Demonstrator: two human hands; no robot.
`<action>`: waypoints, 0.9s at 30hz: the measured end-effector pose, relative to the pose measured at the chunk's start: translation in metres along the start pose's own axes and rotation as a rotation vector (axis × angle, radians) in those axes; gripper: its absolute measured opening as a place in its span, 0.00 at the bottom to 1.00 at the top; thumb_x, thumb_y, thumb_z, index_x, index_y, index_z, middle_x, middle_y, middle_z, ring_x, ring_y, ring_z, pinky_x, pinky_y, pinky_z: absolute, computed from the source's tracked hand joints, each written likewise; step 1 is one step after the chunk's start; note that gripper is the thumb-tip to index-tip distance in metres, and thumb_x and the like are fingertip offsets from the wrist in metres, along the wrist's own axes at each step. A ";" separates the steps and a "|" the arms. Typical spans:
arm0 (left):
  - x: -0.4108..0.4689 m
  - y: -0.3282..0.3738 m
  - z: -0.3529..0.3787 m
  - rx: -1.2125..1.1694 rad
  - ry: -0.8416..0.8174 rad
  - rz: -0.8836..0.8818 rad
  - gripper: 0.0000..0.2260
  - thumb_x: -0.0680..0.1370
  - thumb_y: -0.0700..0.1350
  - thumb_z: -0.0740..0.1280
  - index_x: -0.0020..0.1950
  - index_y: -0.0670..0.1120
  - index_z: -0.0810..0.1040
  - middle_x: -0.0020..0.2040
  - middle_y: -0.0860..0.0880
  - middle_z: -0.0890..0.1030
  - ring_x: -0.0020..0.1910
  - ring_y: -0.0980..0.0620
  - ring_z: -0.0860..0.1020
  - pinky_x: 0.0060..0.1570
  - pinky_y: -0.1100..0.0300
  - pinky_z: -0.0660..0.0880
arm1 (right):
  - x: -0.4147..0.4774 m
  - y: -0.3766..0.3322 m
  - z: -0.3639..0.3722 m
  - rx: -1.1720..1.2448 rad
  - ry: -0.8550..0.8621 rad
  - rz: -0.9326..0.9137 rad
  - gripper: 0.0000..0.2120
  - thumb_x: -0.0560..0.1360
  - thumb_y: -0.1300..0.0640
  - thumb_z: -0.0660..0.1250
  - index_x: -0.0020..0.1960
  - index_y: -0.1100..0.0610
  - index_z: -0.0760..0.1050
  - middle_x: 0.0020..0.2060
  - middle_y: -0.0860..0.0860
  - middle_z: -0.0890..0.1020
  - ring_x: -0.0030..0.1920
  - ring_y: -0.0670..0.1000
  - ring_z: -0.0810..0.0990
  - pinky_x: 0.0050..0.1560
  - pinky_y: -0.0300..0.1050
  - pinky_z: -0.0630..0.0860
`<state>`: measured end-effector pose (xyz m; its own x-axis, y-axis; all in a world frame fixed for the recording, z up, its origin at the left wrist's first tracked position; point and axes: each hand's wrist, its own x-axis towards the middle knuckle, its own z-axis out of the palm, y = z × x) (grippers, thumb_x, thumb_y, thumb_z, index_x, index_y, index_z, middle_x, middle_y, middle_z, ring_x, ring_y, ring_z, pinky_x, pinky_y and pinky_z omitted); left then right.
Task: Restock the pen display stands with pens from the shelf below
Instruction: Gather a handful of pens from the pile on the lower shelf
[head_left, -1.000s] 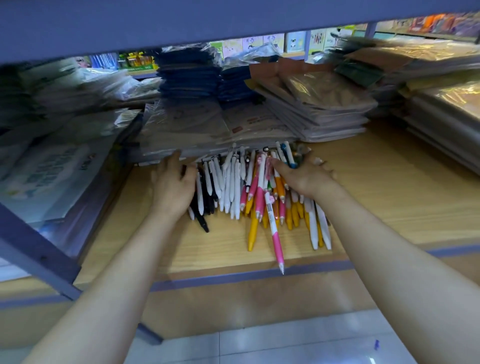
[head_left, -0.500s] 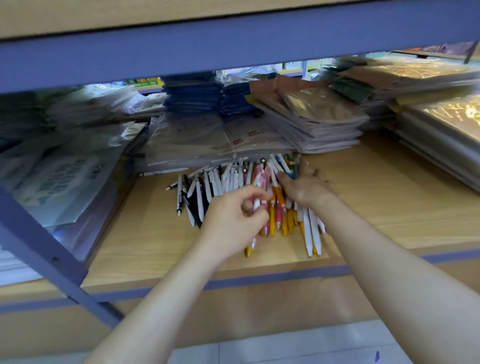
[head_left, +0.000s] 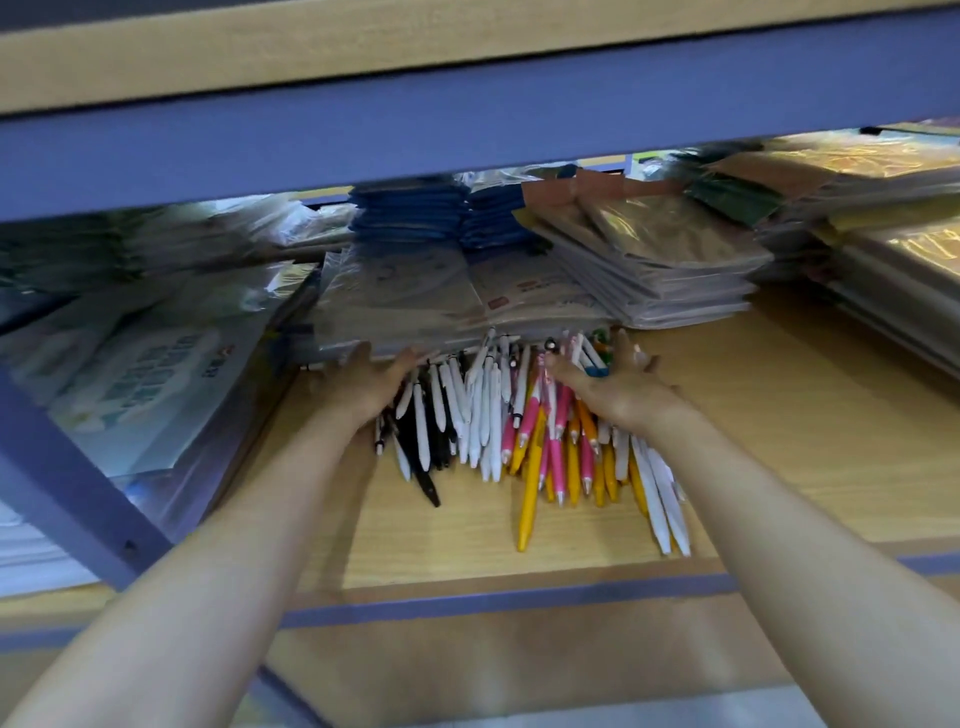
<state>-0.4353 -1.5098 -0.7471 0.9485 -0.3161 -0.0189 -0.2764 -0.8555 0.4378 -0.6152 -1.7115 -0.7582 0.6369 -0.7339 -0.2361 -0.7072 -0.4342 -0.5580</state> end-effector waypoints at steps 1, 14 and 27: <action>0.003 -0.004 0.006 -0.091 -0.111 -0.026 0.40 0.73 0.74 0.51 0.79 0.52 0.54 0.78 0.46 0.58 0.75 0.42 0.58 0.73 0.49 0.57 | 0.001 -0.004 0.001 -0.010 0.006 0.010 0.60 0.58 0.15 0.52 0.78 0.44 0.33 0.79 0.57 0.42 0.78 0.60 0.43 0.75 0.62 0.51; -0.026 0.048 0.042 -0.295 -0.170 0.135 0.49 0.60 0.82 0.51 0.76 0.60 0.57 0.76 0.52 0.63 0.73 0.46 0.64 0.68 0.46 0.66 | -0.004 -0.035 0.025 0.062 0.147 -0.037 0.57 0.61 0.21 0.63 0.78 0.42 0.37 0.78 0.58 0.51 0.73 0.65 0.63 0.67 0.61 0.69; -0.040 0.090 0.049 -0.416 -0.077 0.177 0.25 0.75 0.67 0.58 0.67 0.56 0.72 0.62 0.52 0.78 0.56 0.49 0.77 0.48 0.59 0.72 | 0.009 -0.020 0.008 0.381 0.179 -0.197 0.46 0.66 0.34 0.71 0.77 0.47 0.57 0.70 0.51 0.73 0.66 0.54 0.74 0.64 0.49 0.73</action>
<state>-0.5056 -1.5944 -0.7509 0.8736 -0.4858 0.0290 -0.3329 -0.5531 0.7637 -0.5924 -1.7053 -0.7556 0.6612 -0.7497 0.0258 -0.3935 -0.3759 -0.8390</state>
